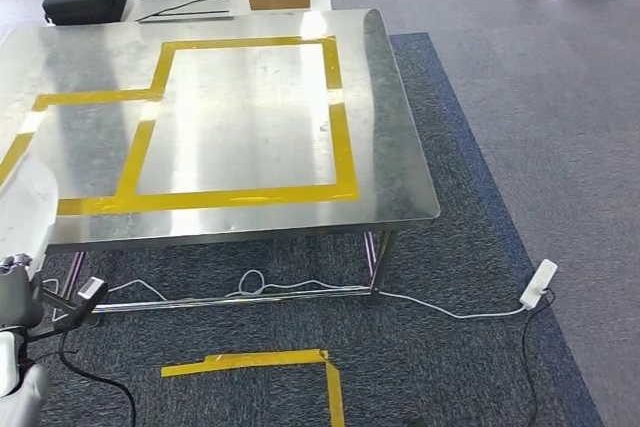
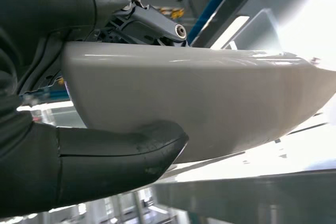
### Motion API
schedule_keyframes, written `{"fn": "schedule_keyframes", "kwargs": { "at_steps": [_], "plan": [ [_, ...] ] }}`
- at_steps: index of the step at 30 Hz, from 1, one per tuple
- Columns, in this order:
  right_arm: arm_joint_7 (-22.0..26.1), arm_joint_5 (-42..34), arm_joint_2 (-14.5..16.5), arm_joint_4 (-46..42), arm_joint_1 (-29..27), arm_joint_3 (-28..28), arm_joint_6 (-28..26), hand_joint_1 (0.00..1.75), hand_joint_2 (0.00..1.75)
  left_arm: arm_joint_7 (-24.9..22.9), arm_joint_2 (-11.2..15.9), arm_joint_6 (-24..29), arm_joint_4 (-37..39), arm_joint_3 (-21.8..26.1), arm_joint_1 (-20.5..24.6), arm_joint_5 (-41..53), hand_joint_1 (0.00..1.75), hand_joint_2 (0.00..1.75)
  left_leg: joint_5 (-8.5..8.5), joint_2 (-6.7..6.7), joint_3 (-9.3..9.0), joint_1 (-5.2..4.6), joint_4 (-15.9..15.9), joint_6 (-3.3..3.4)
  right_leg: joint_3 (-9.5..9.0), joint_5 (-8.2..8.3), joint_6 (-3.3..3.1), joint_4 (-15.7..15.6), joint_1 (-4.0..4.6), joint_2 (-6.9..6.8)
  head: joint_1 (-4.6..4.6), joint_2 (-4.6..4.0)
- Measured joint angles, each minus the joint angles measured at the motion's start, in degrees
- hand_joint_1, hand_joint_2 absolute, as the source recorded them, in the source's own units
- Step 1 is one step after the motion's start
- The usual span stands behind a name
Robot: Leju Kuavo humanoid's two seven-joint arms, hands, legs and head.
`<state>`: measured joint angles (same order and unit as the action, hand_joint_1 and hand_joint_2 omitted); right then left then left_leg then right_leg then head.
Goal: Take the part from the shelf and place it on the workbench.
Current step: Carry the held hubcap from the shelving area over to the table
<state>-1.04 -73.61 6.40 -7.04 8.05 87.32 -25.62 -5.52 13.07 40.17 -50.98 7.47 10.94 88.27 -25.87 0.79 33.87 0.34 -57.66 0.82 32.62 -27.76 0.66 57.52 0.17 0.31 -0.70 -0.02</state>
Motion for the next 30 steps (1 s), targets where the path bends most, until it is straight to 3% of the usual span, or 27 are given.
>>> {"fn": "schedule_keyframes", "kwargs": {
  "at_steps": [10, 20, 30],
  "plan": [
    [0.22, -0.01, -0.02, 0.01, 0.05, 0.02, 0.32, 0.0, 0.0, 1.72, -1.03, 0.0, 0.84, -1.29, 1.25, -0.03, 1.33, 1.75, 0.24, -0.01, -0.04, 0.27, 0.37, -1.28, 0.14, -0.08, -0.59, 0.16, 0.28, 0.05, 0.02, 0.0],
    [0.67, -0.26, 0.01, -0.01, 0.1, 0.04, 1.14, 0.0, 0.0, 11.72, -3.52, 0.01, 2.13, -1.18, 4.11, -0.1, 1.33, 1.75, 0.24, -0.02, 0.03, 0.11, 0.34, -1.28, 0.11, 0.05, -0.64, 0.09, 0.11, 0.04, 0.04, 0.0],
    [0.67, -0.22, 0.01, -0.02, 0.15, 0.04, 1.7, 0.0, 0.0, 12.55, -4.44, 0.0, 3.58, -1.2, 8.45, -0.04, 1.33, 1.75, 0.25, -0.01, 0.03, 0.03, 0.33, -1.27, 0.12, 0.13, -0.52, 0.09, 0.02, 0.04, 0.02, 0.0]
  ]
}}
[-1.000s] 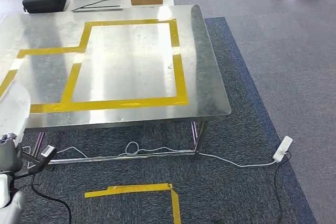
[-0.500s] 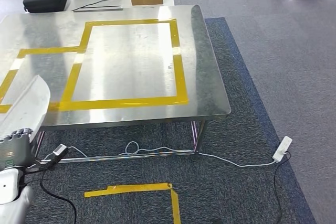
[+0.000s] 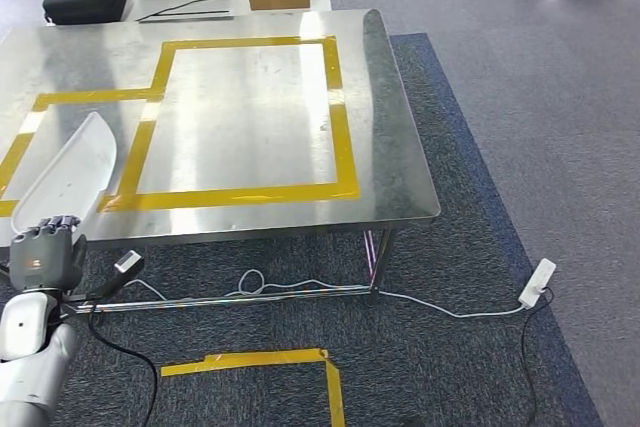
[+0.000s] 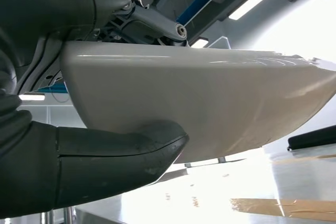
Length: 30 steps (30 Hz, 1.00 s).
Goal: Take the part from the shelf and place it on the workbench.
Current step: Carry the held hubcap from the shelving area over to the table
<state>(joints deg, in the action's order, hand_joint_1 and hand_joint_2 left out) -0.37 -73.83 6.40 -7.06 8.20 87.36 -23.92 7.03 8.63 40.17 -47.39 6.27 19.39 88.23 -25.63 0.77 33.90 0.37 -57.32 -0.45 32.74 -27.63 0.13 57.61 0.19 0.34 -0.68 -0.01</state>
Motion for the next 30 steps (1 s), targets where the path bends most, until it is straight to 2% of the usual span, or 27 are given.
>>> {"fn": "schedule_keyframes", "kwargs": {
  "at_steps": [15, 20, 30],
  "plan": [
    [0.01, 0.15, 0.0, 0.0, 0.01, 0.0, 0.14, 0.0, 0.0, 0.39, -0.13, 0.0, 1.82, 0.0, 1.04, -0.12, 1.33, 1.75, 0.0, 0.0, 0.02, 0.0, 0.0, 0.0, 0.02, -0.01, 0.0, 0.0, 0.0, 0.0, 0.01, 0.0],
    [-0.08, 0.78, 0.0, 0.0, 0.01, 0.0, 0.84, 0.0, 0.0, 2.16, -0.04, 0.0, 4.71, 0.07, 3.69, -0.59, 1.33, 1.75, 0.02, 0.0, 0.02, 0.0, 0.0, 0.01, 0.0, 0.0, 0.0, 0.0, 0.0, -0.01, 0.01, -0.01],
    [-0.41, 0.73, 0.18, -0.02, -0.05, 0.0, 2.17, 0.0, 0.0, 0.19, 1.64, 0.0, 12.81, 1.11, 10.34, -0.8, 1.33, 1.75, 0.02, 0.0, 0.02, 0.0, 0.0, 0.02, 0.02, 0.01, -0.01, 0.01, 0.01, 0.0, 0.01, 0.0]
  ]
}}
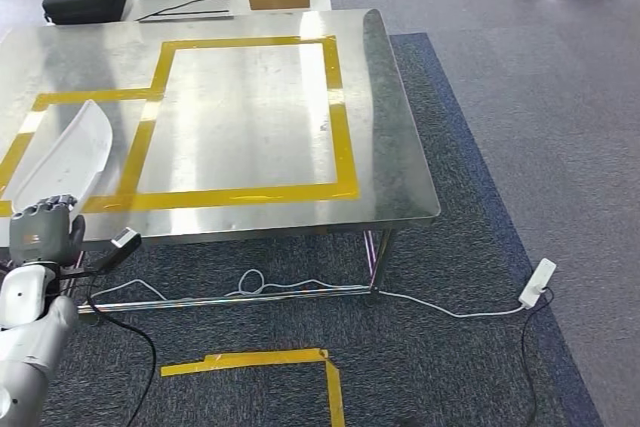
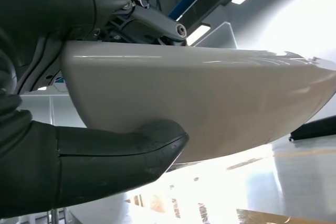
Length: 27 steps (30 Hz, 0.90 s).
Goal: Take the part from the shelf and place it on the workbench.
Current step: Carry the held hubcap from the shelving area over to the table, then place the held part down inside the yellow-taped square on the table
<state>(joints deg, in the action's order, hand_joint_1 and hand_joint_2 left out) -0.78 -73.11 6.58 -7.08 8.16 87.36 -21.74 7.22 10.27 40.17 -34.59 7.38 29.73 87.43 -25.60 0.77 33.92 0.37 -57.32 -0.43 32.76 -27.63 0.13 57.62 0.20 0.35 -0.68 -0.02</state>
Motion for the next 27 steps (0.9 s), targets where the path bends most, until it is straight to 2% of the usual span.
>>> {"fn": "schedule_keyframes", "kwargs": {
  "at_steps": [8, 19, 23, 27],
  "plan": [
    [-0.2, 0.08, 0.29, 0.0, -0.01, 0.0, 0.56, 0.0, 0.0, 0.76, 1.85, 0.0, 6.04, 2.43, 2.07, -1.66, 1.33, 1.75, 0.0, 0.0, 0.01, 0.0, 0.0, 0.0, 0.01, -0.01, -0.01, 0.0, 0.0, 0.01, 0.0, 0.01],
    [-0.16, -0.27, 0.78, 0.0, -0.02, 0.0, 1.15, 0.0, 0.0, -1.32, 2.34, -0.95, 10.41, 2.79, 2.91, 0.52, 1.33, 1.75, 0.0, 0.0, 0.01, -0.01, 0.0, 0.0, 0.0, -0.01, 0.0, 0.0, -0.01, 0.01, 0.01, 0.0],
    [-0.13, -0.55, 0.78, 0.0, -0.04, 0.0, 1.18, 0.0, 0.0, -0.82, 2.91, -1.49, 11.52, 2.8, 2.92, 0.53, 0.0, 1.75, 0.0, 0.0, 0.0, 0.0, 0.0, 0.0, 0.0, -0.01, 0.0, 0.0, 0.0, 0.01, 0.0, -0.01],
    [0.12, -0.71, 0.78, 0.0, -0.04, -0.01, 1.25, 0.0, 0.0, 0.97, 3.07, -1.05, 12.22, 2.83, 2.33, 0.37, 0.0, 1.75, 0.0, 0.0, 0.01, 0.0, 0.0, 0.0, 0.0, -0.01, 0.0, 0.0, 0.0, 0.01, -0.01, -0.01]
  ]
}}
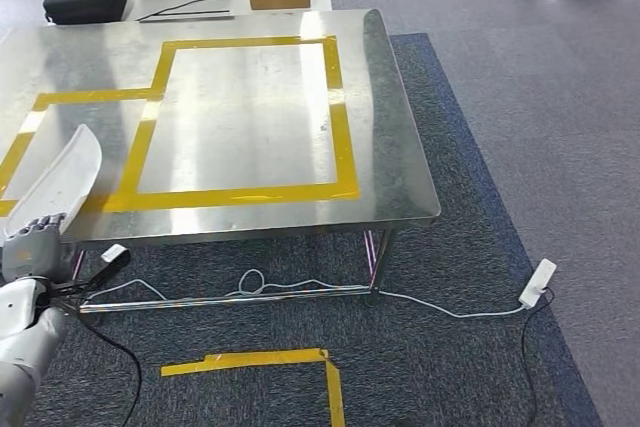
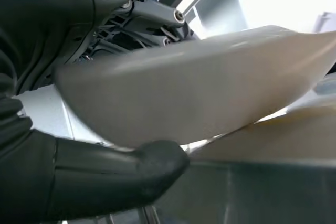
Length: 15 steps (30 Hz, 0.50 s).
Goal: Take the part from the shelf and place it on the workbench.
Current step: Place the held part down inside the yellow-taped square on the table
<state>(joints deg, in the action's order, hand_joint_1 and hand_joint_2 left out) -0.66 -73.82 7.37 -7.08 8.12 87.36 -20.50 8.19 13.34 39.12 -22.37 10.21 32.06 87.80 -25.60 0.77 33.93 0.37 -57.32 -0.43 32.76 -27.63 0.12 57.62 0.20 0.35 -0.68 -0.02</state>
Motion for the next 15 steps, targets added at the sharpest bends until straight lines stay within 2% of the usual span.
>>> {"fn": "schedule_keyframes", "kwargs": {
  "at_steps": [7, 11, 15],
  "plan": [
    [0.25, -0.14, 0.02, 0.0, -0.01, 0.01, 0.08, 0.0, 0.0, 2.01, -0.01, 0.03, 0.48, 0.24, -0.64, -0.39, 0.0, 1.75, 0.0, 0.0, 0.0, 0.0, 0.0, 0.0, -0.01, 0.0, 0.0, 0.0, 0.0, 0.0, 0.01, 0.0],
    [0.28, -0.15, 0.08, 0.0, -0.01, 0.01, 0.08, 0.0, 0.0, 1.96, -0.01, 0.05, 0.58, 0.34, -0.76, -0.4, 0.0, 0.0, 0.0, 0.0, 0.0, 0.0, 0.0, 0.0, -0.01, 0.0, 0.0, 0.0, 0.0, 0.0, 0.01, 0.01],
    [0.28, -0.23, 0.2, 0.0, -0.01, 0.01, 0.08, 0.0, 0.0, 1.55, -0.01, 0.46, 0.64, 0.45, -0.78, -0.61, 0.0, 0.0, 0.0, 0.0, 0.0, 0.0, 0.0, 0.0, -0.01, 0.0, 0.0, 0.0, 0.0, 0.0, 0.02, 0.01]
  ]
}}
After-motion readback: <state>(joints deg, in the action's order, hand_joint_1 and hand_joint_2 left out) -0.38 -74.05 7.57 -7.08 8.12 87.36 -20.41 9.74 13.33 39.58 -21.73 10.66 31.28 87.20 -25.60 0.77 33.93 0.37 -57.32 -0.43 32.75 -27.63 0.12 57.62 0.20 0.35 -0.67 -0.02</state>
